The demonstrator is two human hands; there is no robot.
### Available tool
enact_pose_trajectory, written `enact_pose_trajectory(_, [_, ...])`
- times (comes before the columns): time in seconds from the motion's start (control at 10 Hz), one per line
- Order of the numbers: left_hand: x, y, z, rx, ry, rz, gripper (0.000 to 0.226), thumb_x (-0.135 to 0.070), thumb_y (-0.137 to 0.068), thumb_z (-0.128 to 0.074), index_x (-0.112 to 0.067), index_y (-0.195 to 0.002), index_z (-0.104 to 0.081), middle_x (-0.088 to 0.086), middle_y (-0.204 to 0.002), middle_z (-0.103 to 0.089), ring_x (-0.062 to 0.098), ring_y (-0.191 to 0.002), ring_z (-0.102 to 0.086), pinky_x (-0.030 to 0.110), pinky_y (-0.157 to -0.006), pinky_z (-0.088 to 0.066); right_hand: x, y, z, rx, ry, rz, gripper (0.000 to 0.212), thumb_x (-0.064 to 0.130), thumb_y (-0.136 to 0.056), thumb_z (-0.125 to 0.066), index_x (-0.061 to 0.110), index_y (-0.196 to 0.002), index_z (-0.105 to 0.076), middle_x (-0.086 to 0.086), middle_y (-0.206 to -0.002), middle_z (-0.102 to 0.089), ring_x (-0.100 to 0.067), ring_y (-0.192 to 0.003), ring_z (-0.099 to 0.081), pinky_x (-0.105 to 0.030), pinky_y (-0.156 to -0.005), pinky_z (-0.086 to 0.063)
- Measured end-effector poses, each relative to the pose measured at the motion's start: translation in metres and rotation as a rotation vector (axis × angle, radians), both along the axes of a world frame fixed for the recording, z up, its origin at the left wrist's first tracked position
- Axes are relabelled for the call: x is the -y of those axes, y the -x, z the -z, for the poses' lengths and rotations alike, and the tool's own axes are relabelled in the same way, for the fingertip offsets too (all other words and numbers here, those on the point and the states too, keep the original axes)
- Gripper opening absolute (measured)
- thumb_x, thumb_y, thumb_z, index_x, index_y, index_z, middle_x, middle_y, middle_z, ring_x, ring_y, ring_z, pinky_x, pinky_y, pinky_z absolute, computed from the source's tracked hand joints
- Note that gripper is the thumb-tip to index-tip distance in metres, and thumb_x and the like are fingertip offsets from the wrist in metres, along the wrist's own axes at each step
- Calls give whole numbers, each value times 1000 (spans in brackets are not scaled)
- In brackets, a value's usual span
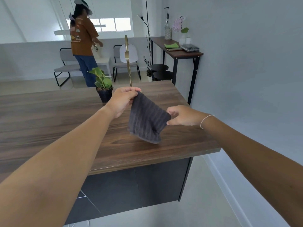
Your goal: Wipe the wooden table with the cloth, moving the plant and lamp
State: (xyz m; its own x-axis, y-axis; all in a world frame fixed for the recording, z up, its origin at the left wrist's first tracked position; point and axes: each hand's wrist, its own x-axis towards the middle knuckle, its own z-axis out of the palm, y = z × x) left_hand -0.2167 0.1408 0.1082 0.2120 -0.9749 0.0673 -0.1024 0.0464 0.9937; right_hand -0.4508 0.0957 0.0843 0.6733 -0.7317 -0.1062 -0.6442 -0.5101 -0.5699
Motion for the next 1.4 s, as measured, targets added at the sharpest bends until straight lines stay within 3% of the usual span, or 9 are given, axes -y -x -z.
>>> enact_pose_trajectory(0.2, [-2, -3, 7, -48, -1, 6, 28, 3, -93, -40, -11, -88, -64, 4, -94, -65, 11, -84, -62, 18, -76, -55, 6, 9, -34, 300, 149, 153, 9, 15, -83, -67, 17, -83, -58, 1, -88, -64, -15, -85, -59, -29, -81, -43])
enact_pose_trajectory(0.4, [4, -4, 8, -125, -30, 67, 25, 0, -94, -41, -11, -93, -63, 5, -95, -66, 13, -87, -64, 24, -82, -53, 15, 14, -50, 275, 1, 121, 14, 7, -84, -64, 19, -81, -58, 10, -68, -60, 8, -52, -53, -8, -57, -38])
enact_pose_trajectory(0.6, [12, 0, 17, -55, -93, 48, 21, 3, -91, -46, -10, -94, -63, 7, -98, -64, 15, -87, -63, 22, -78, -55, 22, 17, -42, 154, -9, 139, 27, 3, -87, -57, 18, -108, -63, 2, -67, -55, -8, -65, -55, -18, -69, -42])
enact_pose_trajectory(0.7, [20, 16, 18, 117, -16, -41, 21, 2, -90, -49, -8, -99, -65, 3, -102, -62, 11, -90, -60, 16, -74, -54, 30, 18, -37, 104, 122, 244, 21, 1, -87, -56, 12, -101, -68, 0, -74, -59, -14, -74, -54, -22, -66, -39])
enact_pose_trajectory(0.9, [46, 54, -4, 216, 167, -54, 23, -4, -88, -53, -20, -97, -68, -8, -91, -65, 7, -88, -60, 26, -90, -50, 54, 45, -48, 196, 418, 472, 20, 0, -86, -52, 6, -98, -66, -5, -91, -59, -19, -83, -52, -26, -72, -38])
enact_pose_trajectory(1.1, [22, 85, 48, 451, -34, 305, 21, -6, -87, -57, -12, -101, -71, -2, -97, -67, 4, -87, -61, 6, -74, -46, 31, 98, 21, -64, 293, 375, 18, -2, -84, -55, 13, -86, -66, -5, -92, -61, -22, -87, -54, -29, -74, -39])
enact_pose_trajectory(1.2, [9, 95, 73, 522, -283, 590, 15, -10, -84, -61, -13, -92, -73, -3, -86, -70, 11, -87, -66, 21, -84, -53, 8, 126, 55, -144, 92, 326, 32, -8, -81, -48, 19, -74, -64, -4, -96, -63, -19, -91, -53, -30, -84, -43])
enact_pose_trajectory(1.3, [12, 97, 71, 467, -292, 600, 16, -10, -88, -56, -14, -88, -71, -1, -82, -70, 8, -78, -65, 21, -78, -56, -3, 139, 63, -107, 111, 398, 38, -10, -80, -41, 19, -67, -62, -8, -92, -65, -24, -88, -55, -22, -72, -38])
enact_pose_trajectory(1.4, [15, 96, 65, 451, -224, 532, 17, -12, -91, -53, -14, -90, -71, 2, -87, -69, 9, -79, -64, 19, -74, -56, -5, 138, 62, -18, 154, 480, 36, -9, -82, -40, 14, -71, -65, -11, -94, -67, -26, -88, -58, -25, -78, -42])
